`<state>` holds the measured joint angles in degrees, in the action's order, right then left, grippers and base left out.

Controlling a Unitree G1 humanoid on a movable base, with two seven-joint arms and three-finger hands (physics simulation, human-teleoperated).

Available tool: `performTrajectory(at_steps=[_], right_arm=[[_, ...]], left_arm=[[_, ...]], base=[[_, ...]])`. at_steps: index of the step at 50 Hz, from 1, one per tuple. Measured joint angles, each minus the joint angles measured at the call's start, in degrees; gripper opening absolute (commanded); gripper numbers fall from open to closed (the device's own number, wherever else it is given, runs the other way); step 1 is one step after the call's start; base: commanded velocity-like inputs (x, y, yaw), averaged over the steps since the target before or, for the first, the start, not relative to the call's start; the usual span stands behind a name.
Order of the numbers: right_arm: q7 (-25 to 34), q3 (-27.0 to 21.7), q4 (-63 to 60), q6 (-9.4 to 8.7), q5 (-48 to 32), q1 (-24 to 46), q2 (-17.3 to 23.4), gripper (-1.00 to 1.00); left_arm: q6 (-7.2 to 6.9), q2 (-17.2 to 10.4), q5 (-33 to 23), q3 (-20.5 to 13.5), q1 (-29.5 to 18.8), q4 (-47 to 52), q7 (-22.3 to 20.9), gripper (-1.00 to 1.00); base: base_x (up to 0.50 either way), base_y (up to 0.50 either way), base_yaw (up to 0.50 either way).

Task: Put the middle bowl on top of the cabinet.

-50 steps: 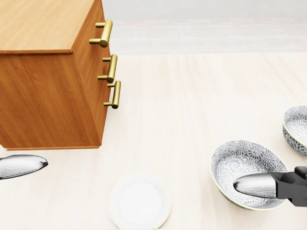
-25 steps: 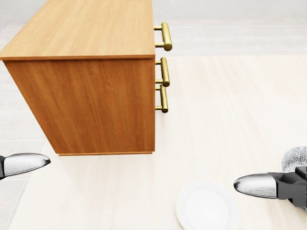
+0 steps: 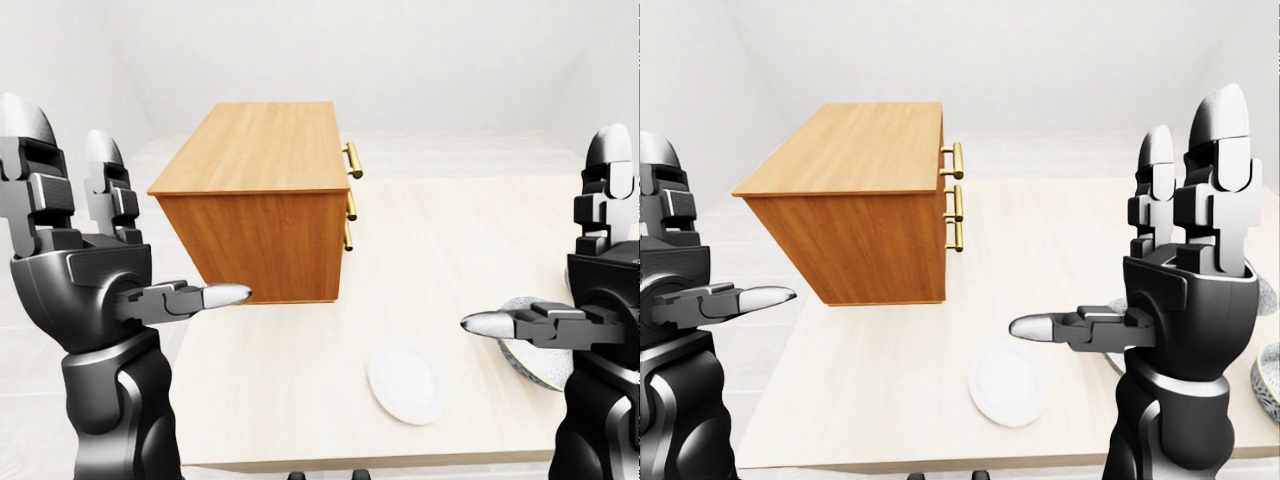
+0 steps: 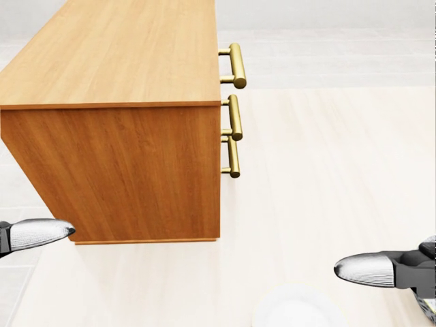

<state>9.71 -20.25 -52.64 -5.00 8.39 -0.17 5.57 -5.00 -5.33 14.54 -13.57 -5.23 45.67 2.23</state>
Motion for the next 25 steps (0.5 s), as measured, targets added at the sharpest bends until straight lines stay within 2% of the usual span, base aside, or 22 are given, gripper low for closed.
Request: performTrajectory(at_steps=[4, 14, 25], right_arm=[[0.2, 0.1, -0.1, 0.00, 0.0, 0.0, -0.1, 1.00], [-0.4, -0.8, -0.3, 0.00, 0.0, -0.2, -0.3, 1.00], [1.4, -3.8, 0.3, 0.00, -1.7, -3.0, 0.0, 1.00]], left_arm=[[0.00, 0.0, 0.0, 0.0, -0.2, -0.1, 0.0, 1.00], [0.00, 0.0, -0.1, 0.1, -0.1, -0.1, 0.0, 1.00], [0.00, 0.0, -0.1, 0.1, -0.1, -0.1, 0.0, 1.00]], base=[[0.37, 0.00, 0.00], [0.00, 0.00, 0.00], [0.00, 0.00, 0.00]])
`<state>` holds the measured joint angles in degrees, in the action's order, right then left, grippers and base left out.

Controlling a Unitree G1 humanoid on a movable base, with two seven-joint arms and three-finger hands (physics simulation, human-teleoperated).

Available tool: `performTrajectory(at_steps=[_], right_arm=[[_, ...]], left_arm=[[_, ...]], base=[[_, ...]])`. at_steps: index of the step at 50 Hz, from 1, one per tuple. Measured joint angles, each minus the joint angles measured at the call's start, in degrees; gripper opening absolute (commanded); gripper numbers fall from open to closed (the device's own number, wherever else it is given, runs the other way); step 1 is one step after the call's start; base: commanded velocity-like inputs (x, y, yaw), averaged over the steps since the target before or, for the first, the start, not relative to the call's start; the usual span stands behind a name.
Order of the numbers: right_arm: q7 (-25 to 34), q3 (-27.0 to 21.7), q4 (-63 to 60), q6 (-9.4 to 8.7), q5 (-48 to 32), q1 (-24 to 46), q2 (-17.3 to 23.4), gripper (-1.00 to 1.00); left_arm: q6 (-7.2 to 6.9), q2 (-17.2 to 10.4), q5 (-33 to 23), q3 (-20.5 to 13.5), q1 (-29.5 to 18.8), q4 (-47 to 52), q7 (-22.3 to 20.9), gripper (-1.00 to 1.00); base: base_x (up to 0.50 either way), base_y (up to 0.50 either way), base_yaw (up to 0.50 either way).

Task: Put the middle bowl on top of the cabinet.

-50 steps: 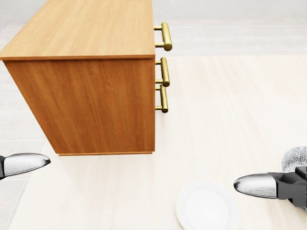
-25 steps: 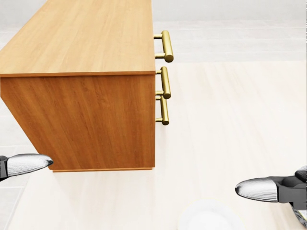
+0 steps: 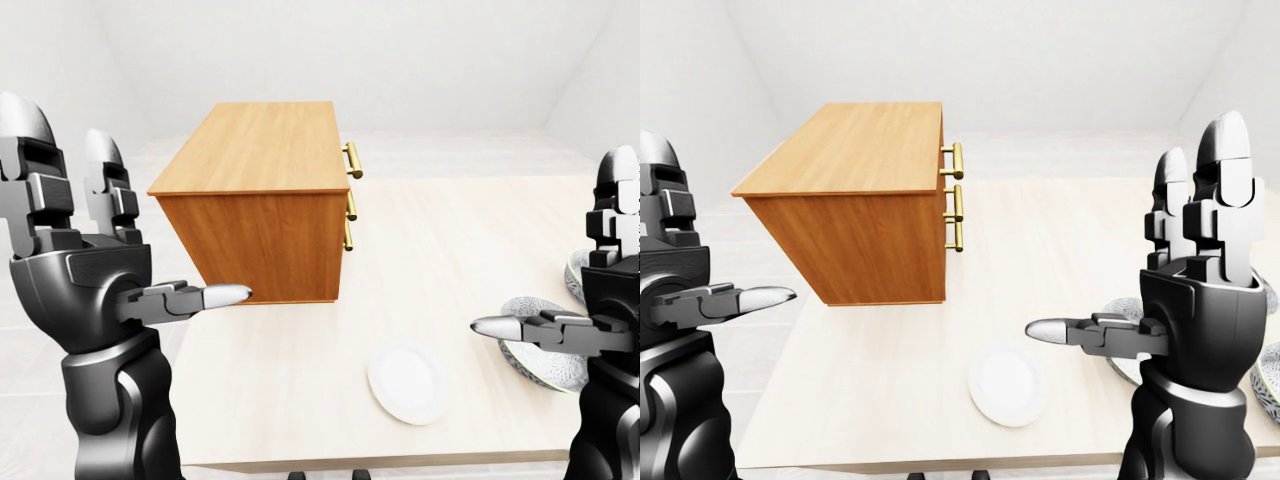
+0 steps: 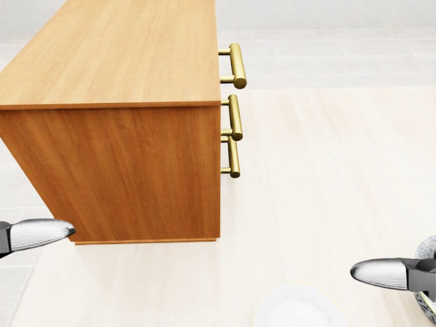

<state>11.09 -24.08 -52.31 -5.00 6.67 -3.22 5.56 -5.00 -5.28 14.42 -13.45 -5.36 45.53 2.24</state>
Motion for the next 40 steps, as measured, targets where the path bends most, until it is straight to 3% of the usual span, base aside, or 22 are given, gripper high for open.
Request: performTrajectory(at_steps=[15, 27, 40], right_arm=[[5.8, -6.4, 6.2, 0.00, -7.3, -6.4, -2.2, 1.00], [7.5, -9.7, 11.8, 0.38, -17.6, -9.5, -3.8, 1.00], [7.4, -12.9, 15.4, 4.71, -25.5, -11.3, -5.0, 1.00]], left_arm=[[0.00, -0.2, -0.4, 0.1, -0.2, 0.8, 0.0, 1.00], [0.00, 0.0, -1.2, 0.3, 0.4, -0.1, -0.3, 1.00], [0.00, 0.3, -1.9, 0.5, 0.9, -1.2, -0.8, 1.00]], base=[[0.00, 0.00, 0.00], [0.00, 0.00, 0.00], [0.00, 0.00, 0.00]])
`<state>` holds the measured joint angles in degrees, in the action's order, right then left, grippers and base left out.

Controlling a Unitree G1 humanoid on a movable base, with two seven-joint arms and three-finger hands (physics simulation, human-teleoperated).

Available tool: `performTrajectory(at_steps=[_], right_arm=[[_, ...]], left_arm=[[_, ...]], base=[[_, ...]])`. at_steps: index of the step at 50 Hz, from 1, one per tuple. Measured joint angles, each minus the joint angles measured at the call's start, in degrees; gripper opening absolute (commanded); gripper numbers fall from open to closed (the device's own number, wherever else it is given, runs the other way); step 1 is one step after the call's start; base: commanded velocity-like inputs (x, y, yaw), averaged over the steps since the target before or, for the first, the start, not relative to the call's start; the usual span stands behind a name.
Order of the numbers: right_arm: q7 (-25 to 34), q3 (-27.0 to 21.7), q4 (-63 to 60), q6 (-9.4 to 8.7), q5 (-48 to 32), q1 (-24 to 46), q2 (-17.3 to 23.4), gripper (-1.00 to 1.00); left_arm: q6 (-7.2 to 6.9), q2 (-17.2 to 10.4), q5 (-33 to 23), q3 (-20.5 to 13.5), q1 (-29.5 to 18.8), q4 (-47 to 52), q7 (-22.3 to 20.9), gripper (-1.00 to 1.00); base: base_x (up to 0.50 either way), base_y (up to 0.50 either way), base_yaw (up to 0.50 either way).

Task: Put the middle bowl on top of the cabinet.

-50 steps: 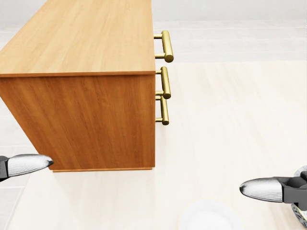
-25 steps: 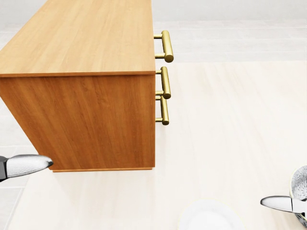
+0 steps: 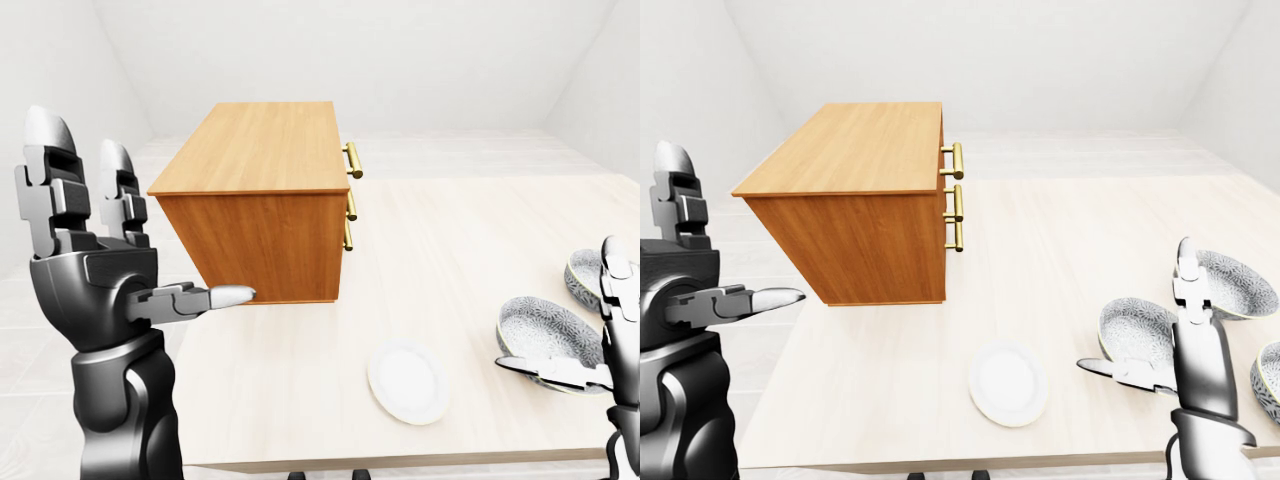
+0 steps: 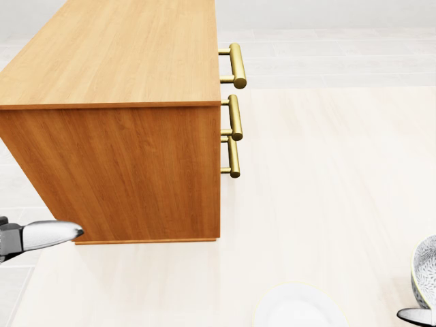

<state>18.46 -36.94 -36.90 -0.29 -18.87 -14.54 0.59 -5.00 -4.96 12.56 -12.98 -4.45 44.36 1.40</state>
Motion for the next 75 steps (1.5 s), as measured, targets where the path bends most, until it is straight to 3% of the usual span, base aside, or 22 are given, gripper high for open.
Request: performTrajectory(at_steps=[13, 44, 66, 75], right_arm=[[-0.1, -1.5, 0.7, 5.29, -9.9, -1.4, -1.1, 1.00], [-2.3, -0.9, -2.9, 5.29, -34.5, -3.6, -2.9, 1.00], [-1.9, -0.5, -7.9, 5.29, -40.7, -3.0, -3.3, 1.00], [-5.8, 0.9, -7.3, 5.29, -47.9, -3.4, -3.8, 1.00]], left_arm=[[0.00, 0.1, -0.3, 0.2, 0.1, -0.9, -0.3, 1.00], [0.00, 0.6, -1.3, 0.9, 0.4, -2.1, -0.7, 1.00], [0.00, 0.8, -1.6, 1.2, 0.6, -2.7, -0.4, 1.00], [0.00, 0.9, -2.0, 1.6, 0.9, -2.9, -0.4, 1.00]], base=[[0.00, 0.00, 0.00], [0.00, 0.00, 0.00], [0.00, 0.00, 0.00], [0.00, 0.00, 0.00]])
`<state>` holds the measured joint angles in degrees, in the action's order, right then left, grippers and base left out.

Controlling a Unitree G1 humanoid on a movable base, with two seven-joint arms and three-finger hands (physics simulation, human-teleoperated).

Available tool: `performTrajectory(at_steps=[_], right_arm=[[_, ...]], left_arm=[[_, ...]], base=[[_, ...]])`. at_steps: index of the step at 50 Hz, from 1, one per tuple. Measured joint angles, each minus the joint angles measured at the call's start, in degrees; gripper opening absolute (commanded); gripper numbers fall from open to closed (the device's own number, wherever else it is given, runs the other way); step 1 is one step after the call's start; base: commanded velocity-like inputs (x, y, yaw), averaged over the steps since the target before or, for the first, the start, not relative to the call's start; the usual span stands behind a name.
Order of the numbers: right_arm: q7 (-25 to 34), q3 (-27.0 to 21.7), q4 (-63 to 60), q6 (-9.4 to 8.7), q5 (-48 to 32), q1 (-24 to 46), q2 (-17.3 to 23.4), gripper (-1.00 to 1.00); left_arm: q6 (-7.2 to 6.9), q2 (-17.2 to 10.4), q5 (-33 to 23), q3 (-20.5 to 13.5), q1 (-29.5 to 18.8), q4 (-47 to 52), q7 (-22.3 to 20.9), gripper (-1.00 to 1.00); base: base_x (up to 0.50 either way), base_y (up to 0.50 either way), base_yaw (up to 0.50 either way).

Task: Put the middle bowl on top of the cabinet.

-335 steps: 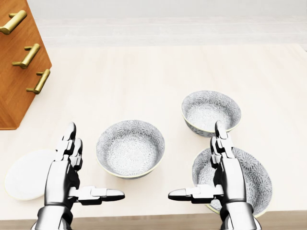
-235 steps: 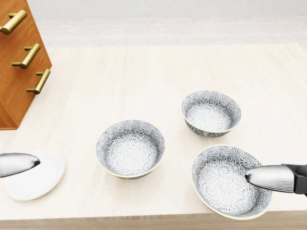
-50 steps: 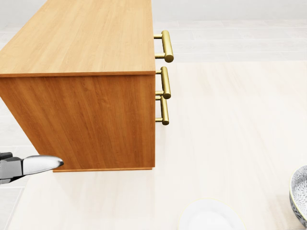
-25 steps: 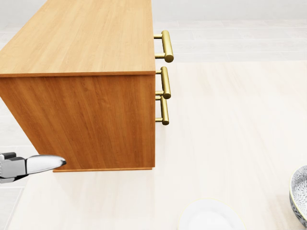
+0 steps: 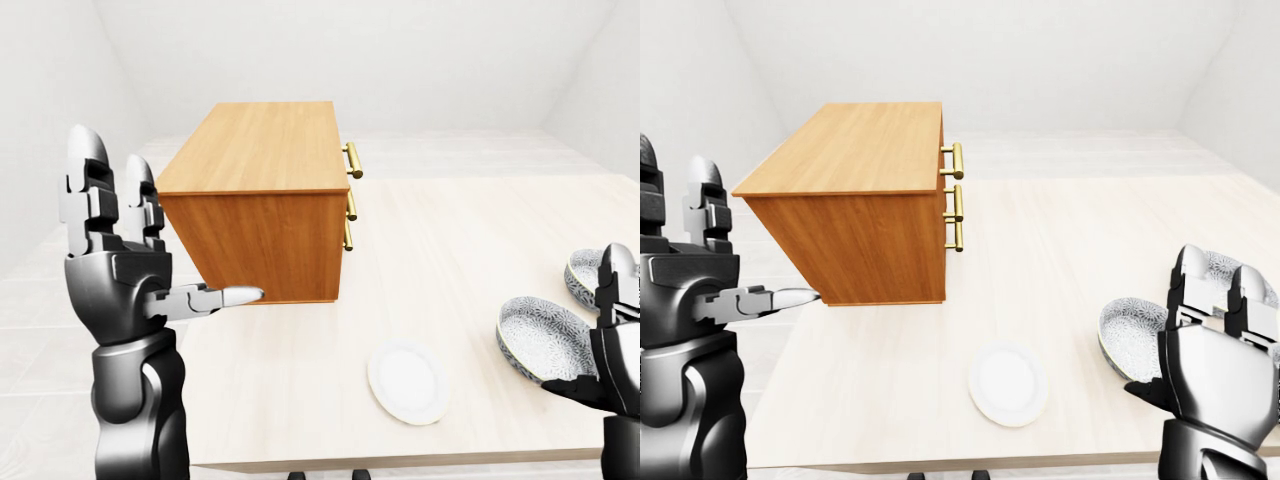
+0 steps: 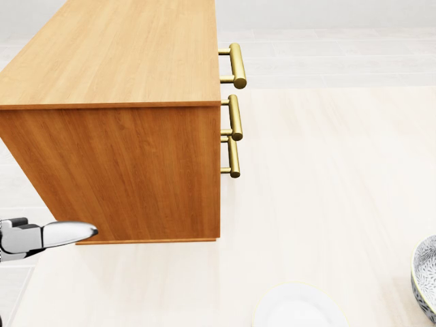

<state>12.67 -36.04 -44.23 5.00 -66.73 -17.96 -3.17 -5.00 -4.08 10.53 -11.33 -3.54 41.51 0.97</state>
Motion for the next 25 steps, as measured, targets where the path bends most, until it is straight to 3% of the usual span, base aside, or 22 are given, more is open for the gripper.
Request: performTrajectory(at_steps=[25], right_arm=[[-13.6, 9.5, 4.2, 0.00, -23.7, -2.5, 0.0, 1.00]], left_arm=[[0.00, 0.3, -1.6, 1.1, 0.5, -0.2, -0.5, 1.00]], base=[[0.00, 0.00, 0.00]])
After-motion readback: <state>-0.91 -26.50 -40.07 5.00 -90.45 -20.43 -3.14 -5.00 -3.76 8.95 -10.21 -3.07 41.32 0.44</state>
